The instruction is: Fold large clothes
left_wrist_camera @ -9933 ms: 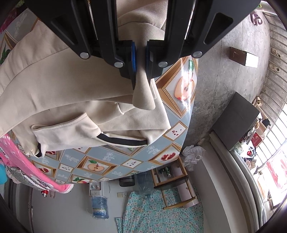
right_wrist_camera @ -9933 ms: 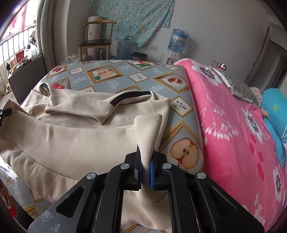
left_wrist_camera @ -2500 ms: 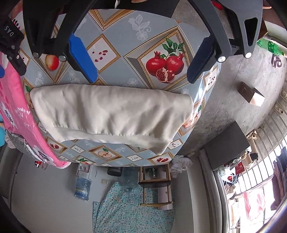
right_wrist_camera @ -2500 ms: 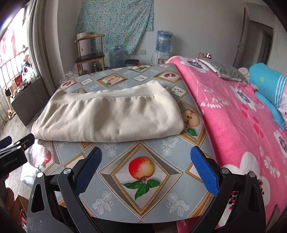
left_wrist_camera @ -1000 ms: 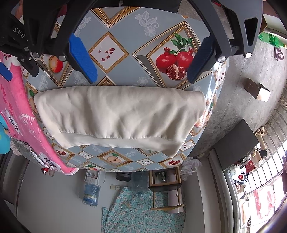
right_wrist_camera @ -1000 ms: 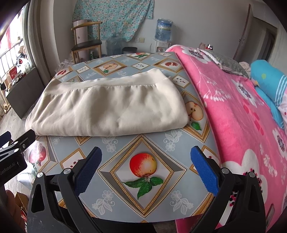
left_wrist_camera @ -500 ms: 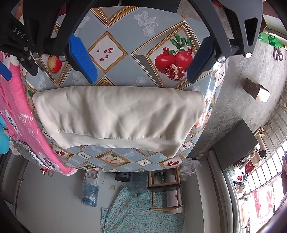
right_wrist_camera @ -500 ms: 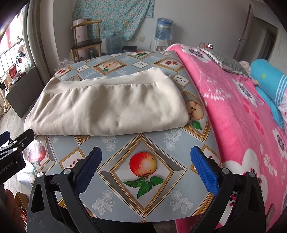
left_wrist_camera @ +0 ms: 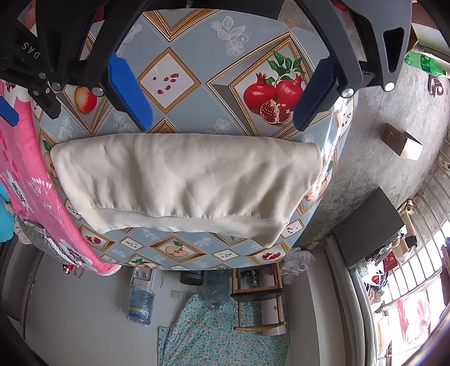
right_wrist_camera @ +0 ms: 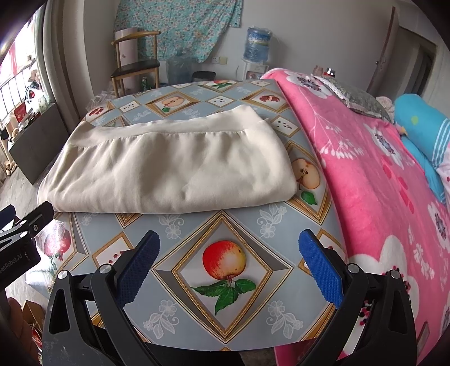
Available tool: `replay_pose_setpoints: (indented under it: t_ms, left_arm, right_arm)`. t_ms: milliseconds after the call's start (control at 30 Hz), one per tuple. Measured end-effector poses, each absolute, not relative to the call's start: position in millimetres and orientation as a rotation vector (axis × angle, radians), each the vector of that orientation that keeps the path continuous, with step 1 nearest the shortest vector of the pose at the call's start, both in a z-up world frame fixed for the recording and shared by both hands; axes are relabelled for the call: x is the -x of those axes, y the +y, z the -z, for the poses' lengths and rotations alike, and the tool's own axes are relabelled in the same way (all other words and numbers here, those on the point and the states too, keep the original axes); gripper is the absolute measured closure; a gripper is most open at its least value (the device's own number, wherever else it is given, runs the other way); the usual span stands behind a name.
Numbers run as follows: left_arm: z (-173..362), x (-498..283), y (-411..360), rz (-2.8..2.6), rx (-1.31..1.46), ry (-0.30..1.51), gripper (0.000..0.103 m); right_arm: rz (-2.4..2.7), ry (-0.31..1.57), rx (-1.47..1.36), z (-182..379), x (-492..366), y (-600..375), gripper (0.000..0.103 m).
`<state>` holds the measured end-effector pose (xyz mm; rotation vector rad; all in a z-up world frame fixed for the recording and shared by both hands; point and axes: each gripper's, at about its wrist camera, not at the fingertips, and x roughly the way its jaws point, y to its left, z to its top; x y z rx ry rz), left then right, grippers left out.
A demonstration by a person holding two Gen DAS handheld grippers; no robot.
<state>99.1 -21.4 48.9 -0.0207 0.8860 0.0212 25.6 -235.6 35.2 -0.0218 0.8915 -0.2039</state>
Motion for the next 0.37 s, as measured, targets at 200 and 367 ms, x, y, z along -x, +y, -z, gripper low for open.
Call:
replay_pose_setpoints:
  t_ms: [200,367]
  left_arm:
    - [-48.8,-99.5,-21.7,-0.021,0.022,0.888,0.005]
    - [-48.5,-100.0,-24.0,-0.019,0.017,0.889,0.005]
  right_arm:
    - [0.204,0.891,0.023,-36.4,-24.2,-235.9,0.007]
    - [0.202,0.893,0.024,-36.7,-24.7,-236.3,0.007]
